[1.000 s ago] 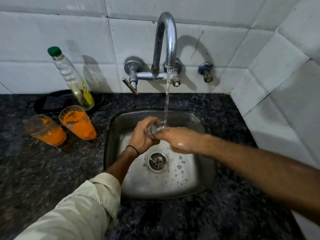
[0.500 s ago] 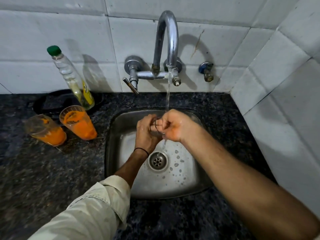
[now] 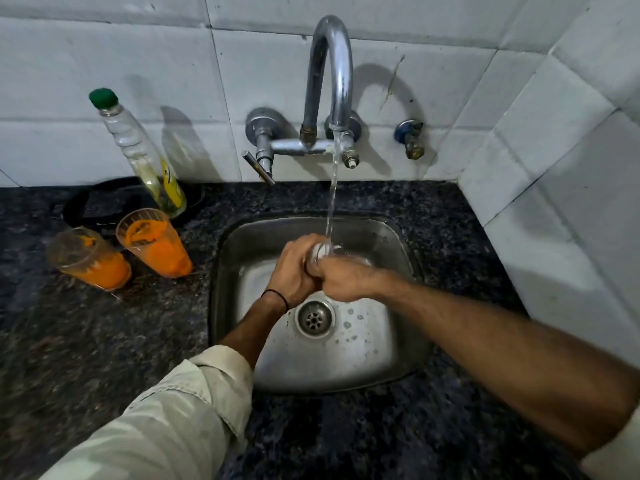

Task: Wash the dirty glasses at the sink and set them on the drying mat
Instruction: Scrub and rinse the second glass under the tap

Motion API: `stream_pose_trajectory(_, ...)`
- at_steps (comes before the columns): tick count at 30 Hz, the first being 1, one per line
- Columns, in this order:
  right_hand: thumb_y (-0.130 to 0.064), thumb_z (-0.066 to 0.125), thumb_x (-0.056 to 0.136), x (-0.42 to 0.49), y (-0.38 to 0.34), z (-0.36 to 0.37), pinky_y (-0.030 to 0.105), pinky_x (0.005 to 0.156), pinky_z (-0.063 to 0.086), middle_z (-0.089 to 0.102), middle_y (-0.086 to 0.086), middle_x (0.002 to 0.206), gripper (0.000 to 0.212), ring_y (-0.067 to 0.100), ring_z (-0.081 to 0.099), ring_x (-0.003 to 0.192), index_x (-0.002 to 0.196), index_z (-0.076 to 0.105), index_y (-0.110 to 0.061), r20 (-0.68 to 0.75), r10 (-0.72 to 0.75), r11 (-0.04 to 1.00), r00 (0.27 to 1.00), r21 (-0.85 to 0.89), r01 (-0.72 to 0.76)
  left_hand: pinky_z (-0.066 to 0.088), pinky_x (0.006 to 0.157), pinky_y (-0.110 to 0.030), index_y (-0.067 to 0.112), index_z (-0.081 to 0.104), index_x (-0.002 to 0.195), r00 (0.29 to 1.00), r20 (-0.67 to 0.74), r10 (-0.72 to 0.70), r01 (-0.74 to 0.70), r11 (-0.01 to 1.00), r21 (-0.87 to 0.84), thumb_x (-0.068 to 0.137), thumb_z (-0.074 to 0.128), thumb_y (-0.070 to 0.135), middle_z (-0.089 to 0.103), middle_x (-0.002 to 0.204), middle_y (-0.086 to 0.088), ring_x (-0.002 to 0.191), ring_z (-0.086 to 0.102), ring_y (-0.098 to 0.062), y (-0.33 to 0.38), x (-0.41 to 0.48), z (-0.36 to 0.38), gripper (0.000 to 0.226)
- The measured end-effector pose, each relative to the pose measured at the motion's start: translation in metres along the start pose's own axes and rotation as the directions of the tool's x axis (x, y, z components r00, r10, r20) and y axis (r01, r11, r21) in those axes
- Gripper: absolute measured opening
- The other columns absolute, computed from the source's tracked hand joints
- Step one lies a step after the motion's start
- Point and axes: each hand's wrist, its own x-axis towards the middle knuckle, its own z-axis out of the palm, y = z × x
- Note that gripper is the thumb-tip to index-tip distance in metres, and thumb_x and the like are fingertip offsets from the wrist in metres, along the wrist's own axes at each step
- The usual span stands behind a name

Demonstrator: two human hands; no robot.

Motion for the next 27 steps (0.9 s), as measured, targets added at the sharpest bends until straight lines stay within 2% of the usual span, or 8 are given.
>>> stream_pose_trajectory(4,0.002,0.045,0.092,0.010,-0.014,0.033,0.024,0.068,0.047,0.062,-0.001,0.092,0.028,0.017,0.059,0.088,0.087,0.064,-0.017,-0.256,0.212,0.762,0.943,0.647,0.004,0.046,0.082,-0.012,0.004,0.063,0.114,1.000,-0.014,-0.024,0.022,0.994,-0.109,0.077,0.072,-0.008,0.067,0.104,-0.007,0.090,0.061,0.004,-0.014,-0.005,0.001,0.040)
stream_pose_trajectory(7,-0.005,0.053,0.093,-0.006,0.011,0.031,0.026,0.105,0.040,0.062,-0.007,0.123,0.037,0.011,0.053,0.116,0.125,0.064,-0.021,-0.245,-0.222,0.961,0.944,0.108,0.254,0.051,0.080,-0.016,0.004,0.061,0.112,0.998,0.024,-0.061,0.064,0.981,-0.183,0.065,0.079,-0.007,0.069,0.103,-0.007,0.090,0.064,-0.002,-0.019,-0.010,-0.006,0.051)
stream_pose_trajectory(10,-0.006,0.065,0.083,-0.009,0.040,-0.008,0.057,0.121,0.007,0.049,-0.010,0.148,0.063,0.014,0.036,0.143,0.139,0.052,-0.032,0.056,-0.543,0.566,0.838,-0.712,0.415,0.053,0.078,-0.017,0.013,0.061,0.111,0.988,0.136,-0.076,0.094,0.987,-0.133,0.061,0.082,-0.001,0.068,0.103,0.001,0.093,0.066,-0.012,-0.012,-0.011,-0.008,0.055)
stream_pose_trajectory(14,-0.002,0.065,0.082,-0.002,0.031,-0.020,0.048,0.119,0.022,0.065,0.002,0.120,0.041,0.025,0.053,0.123,0.121,0.060,-0.014,0.118,-0.519,0.501,0.846,-0.761,0.413,0.055,0.084,-0.038,0.018,0.060,0.110,0.981,0.169,-0.100,0.121,0.985,-0.122,0.060,0.079,0.010,0.069,0.101,-0.006,0.093,0.066,-0.027,0.001,-0.009,0.007,0.054)
stream_pose_trajectory(18,-0.001,0.060,0.079,0.009,0.013,0.020,0.037,0.092,0.053,0.066,0.006,0.106,0.026,0.024,0.063,0.104,0.102,0.066,-0.013,-0.286,-0.081,0.992,0.955,0.072,0.106,0.056,0.082,-0.040,0.023,0.064,0.105,0.999,0.019,-0.046,0.047,0.999,-0.026,0.068,0.070,0.024,0.069,0.098,0.000,0.092,0.066,-0.021,0.003,-0.005,0.007,0.038)
stream_pose_trajectory(22,-0.002,0.053,0.091,0.014,-0.009,0.052,0.039,0.091,0.055,0.069,0.006,0.109,0.029,0.021,0.066,0.104,0.113,0.065,-0.015,-0.315,0.311,0.639,0.897,0.768,0.048,0.055,0.080,-0.037,0.031,0.061,0.105,0.998,-0.006,-0.059,0.059,0.978,0.202,0.076,0.060,0.035,0.065,0.098,0.010,0.091,0.063,-0.015,-0.009,-0.008,0.003,0.029)
stream_pose_trajectory(25,0.006,0.057,0.085,0.001,0.010,0.053,0.039,0.105,0.045,0.063,0.002,0.129,0.049,0.018,0.055,0.122,0.127,0.064,-0.017,-0.454,-0.129,0.925,0.882,0.266,0.272,0.054,0.080,-0.025,0.019,0.064,0.106,0.995,-0.013,-0.102,0.102,0.995,-0.002,0.070,0.074,0.011,0.069,0.098,0.005,0.091,0.066,-0.010,-0.008,-0.012,-0.002,0.039)
stream_pose_trajectory(27,0.001,0.065,0.079,-0.012,0.030,0.026,0.050,0.116,0.027,0.054,-0.003,0.142,0.063,0.019,0.043,0.134,0.136,0.058,-0.025,-0.227,-0.443,0.859,0.867,-0.386,0.338,0.053,0.079,-0.020,0.017,0.063,0.108,0.994,0.053,-0.099,0.102,0.994,-0.047,0.062,0.081,0.001,0.068,0.101,0.003,0.092,0.066,-0.011,-0.004,-0.014,-0.007,0.052)
